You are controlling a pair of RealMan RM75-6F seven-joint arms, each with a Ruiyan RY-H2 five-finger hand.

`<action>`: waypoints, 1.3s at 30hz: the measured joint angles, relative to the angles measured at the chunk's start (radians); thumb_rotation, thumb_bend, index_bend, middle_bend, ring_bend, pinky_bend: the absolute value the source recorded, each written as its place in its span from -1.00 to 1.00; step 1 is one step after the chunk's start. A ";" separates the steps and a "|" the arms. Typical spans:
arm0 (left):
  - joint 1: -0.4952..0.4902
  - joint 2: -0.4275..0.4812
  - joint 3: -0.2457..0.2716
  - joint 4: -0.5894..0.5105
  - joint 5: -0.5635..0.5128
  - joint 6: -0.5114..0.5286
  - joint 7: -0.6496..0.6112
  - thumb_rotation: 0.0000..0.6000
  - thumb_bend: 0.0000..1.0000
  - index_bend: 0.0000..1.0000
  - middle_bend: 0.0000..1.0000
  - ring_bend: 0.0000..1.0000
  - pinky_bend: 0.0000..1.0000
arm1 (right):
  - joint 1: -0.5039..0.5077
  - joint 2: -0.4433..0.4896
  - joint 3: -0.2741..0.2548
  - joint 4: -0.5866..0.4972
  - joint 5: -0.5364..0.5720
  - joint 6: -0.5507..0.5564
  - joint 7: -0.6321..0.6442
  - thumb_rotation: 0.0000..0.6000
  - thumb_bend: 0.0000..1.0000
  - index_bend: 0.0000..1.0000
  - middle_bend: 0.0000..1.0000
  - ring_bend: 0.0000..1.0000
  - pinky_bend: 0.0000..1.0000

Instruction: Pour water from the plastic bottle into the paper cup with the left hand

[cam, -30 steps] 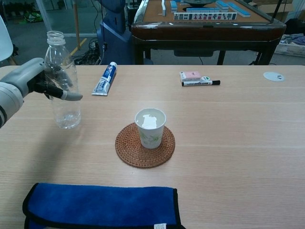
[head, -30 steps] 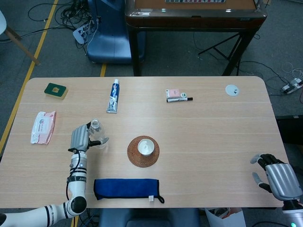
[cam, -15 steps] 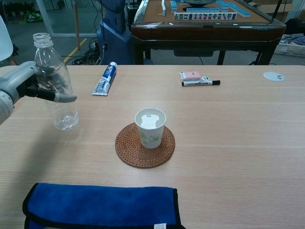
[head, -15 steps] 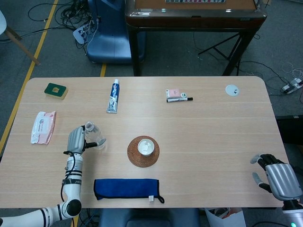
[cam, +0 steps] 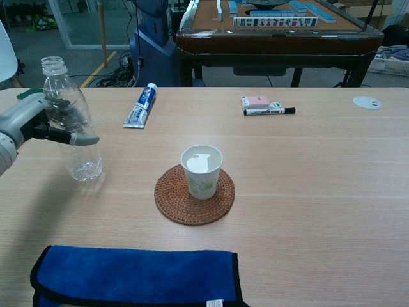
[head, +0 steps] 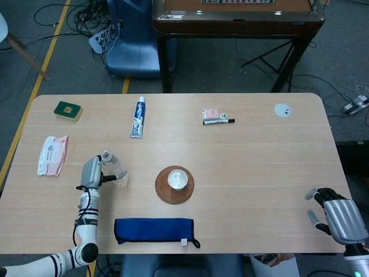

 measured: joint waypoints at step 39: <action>0.024 0.008 0.015 0.055 0.028 -0.089 -0.121 1.00 -0.88 -0.35 -0.27 -0.59 -0.39 | -0.003 0.004 0.000 -0.003 0.001 0.005 0.003 1.00 -0.30 -0.14 -0.29 -0.39 0.14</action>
